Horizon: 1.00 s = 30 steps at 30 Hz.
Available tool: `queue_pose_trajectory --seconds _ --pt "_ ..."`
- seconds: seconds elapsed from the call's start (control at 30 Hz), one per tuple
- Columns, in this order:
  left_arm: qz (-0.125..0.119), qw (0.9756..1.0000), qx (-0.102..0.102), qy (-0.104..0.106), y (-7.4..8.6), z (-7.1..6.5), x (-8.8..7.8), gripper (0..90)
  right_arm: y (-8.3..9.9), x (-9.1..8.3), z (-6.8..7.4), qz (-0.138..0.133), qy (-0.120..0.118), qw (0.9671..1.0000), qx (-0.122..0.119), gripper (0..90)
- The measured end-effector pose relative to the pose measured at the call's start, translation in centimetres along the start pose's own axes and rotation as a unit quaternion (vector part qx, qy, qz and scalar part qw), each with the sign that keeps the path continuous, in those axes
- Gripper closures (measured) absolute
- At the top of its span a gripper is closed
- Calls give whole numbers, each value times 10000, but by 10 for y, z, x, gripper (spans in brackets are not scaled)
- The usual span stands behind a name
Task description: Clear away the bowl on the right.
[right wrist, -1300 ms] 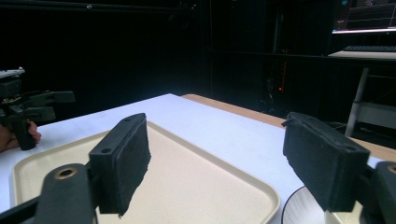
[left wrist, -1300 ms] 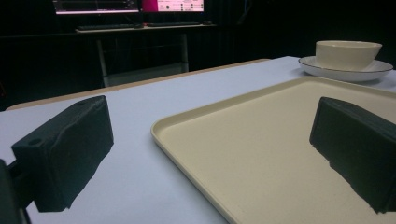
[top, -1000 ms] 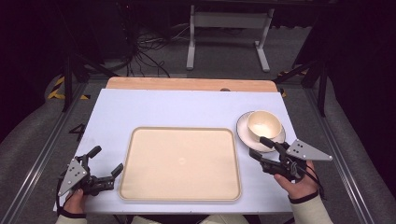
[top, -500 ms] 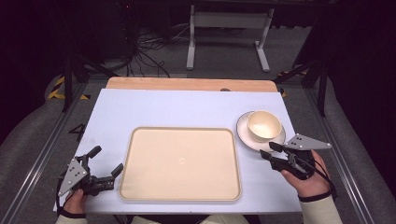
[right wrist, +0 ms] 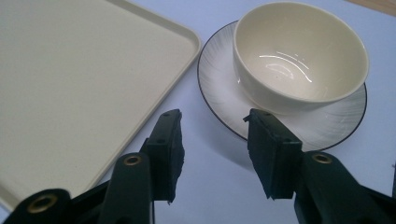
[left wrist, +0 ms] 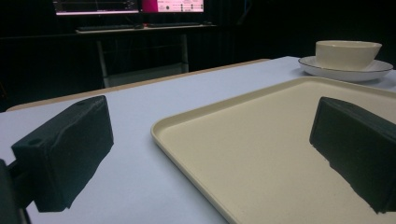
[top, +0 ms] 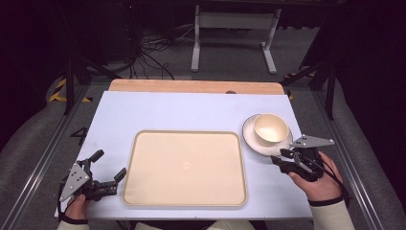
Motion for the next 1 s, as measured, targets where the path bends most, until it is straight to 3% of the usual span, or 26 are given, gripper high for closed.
queue_pose_trajectory --seconds 0.27,0.63,1.0 --pt "19 10000 -7 0 0 0 0 2 1 0 -1 279 -101 9995 141 541" --pt "29 10000 -5 -7 0 0 1 2 -18 6 -8 636 324 9969 338 527" --pt "31 10000 -1 -13 0 0 1 2 -45 8 -37 723 765 9919 706 521"
Point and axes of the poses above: each handheld gripper's, and its own axes: x roughly forward along the jaws, y roughly out of its underside, z roughly to its left, the point moved 8 cm from there along x, roughly forward along the jaws, and after that the axes turned 10 degrees about x, right-handed, at the moved point
